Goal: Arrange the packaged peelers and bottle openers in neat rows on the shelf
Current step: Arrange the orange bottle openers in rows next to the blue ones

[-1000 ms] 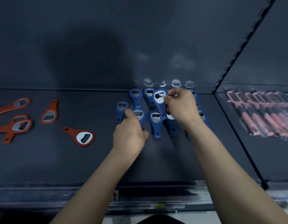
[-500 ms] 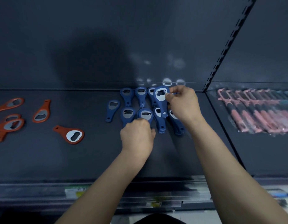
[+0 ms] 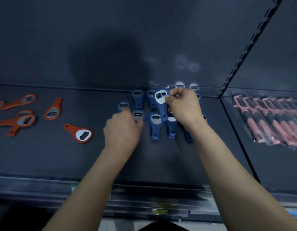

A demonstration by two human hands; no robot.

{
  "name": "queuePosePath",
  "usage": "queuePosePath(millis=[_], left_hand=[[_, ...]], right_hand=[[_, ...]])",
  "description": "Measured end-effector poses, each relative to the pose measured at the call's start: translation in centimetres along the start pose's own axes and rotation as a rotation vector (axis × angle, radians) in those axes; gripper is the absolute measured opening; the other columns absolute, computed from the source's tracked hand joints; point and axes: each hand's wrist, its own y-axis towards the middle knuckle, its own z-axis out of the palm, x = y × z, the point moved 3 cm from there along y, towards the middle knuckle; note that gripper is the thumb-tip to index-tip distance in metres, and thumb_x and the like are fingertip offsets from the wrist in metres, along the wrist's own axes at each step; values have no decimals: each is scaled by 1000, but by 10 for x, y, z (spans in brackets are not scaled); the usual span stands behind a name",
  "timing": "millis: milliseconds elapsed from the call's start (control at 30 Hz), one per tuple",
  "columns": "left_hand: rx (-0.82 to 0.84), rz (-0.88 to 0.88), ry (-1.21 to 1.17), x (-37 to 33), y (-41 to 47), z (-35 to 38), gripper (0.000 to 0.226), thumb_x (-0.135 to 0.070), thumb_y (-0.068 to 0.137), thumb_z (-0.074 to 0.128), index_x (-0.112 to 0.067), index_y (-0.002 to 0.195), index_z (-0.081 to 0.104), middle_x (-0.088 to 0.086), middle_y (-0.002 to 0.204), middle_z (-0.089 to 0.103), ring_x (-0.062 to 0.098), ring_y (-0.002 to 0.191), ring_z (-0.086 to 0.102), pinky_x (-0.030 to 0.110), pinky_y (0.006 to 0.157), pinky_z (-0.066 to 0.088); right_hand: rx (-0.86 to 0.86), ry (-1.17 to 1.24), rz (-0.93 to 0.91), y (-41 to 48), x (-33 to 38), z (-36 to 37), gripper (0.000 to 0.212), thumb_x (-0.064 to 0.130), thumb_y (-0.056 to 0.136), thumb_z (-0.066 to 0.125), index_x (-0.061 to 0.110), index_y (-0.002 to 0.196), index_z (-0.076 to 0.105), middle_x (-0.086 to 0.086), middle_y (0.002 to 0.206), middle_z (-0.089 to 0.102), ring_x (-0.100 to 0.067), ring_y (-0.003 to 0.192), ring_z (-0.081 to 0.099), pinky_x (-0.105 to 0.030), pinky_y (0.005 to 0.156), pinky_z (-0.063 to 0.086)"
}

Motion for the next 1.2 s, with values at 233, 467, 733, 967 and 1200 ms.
queuePosePath(millis=[233,467,733,967,1200], left_hand=[[98,-86,34,45,42,7,40,-34,87,61,-1,107,53,19,112,52,38,102,52,42,76,41],[140,73,112,78,73,-8,16,-13,87,60,-3,100,63,17,106,56,36,100,53,39,76,42],[200,260,-25,119,109,-23,34,10,79,56,-12,100,72,12,101,60,32,97,57,35,83,43],[202,313,-226,128,114,-23,39,14,79,52,-11,106,66,5,105,60,22,98,57,32,87,45],[202,327,-281,129,107,-32,32,9,82,51,-11,106,61,-1,100,54,12,89,51,21,79,39]], right_hand=[[63,-139,-43,-8,19,50,15,11,87,56,-3,89,57,-11,74,58,-36,76,61,-43,73,52],[119,-291,-28,-7,34,86,17,9,87,56,-5,96,62,-16,85,65,-31,73,57,-34,68,51],[201,-422,-29,-5,44,137,19,10,87,57,15,99,69,-10,106,67,-29,99,60,-37,85,51],[274,-476,-63,-2,44,163,25,9,89,55,18,106,71,-5,108,69,-23,106,60,-34,91,47],[362,-558,-43,4,45,174,25,16,92,52,31,101,71,2,110,68,-22,114,53,-39,101,37]])
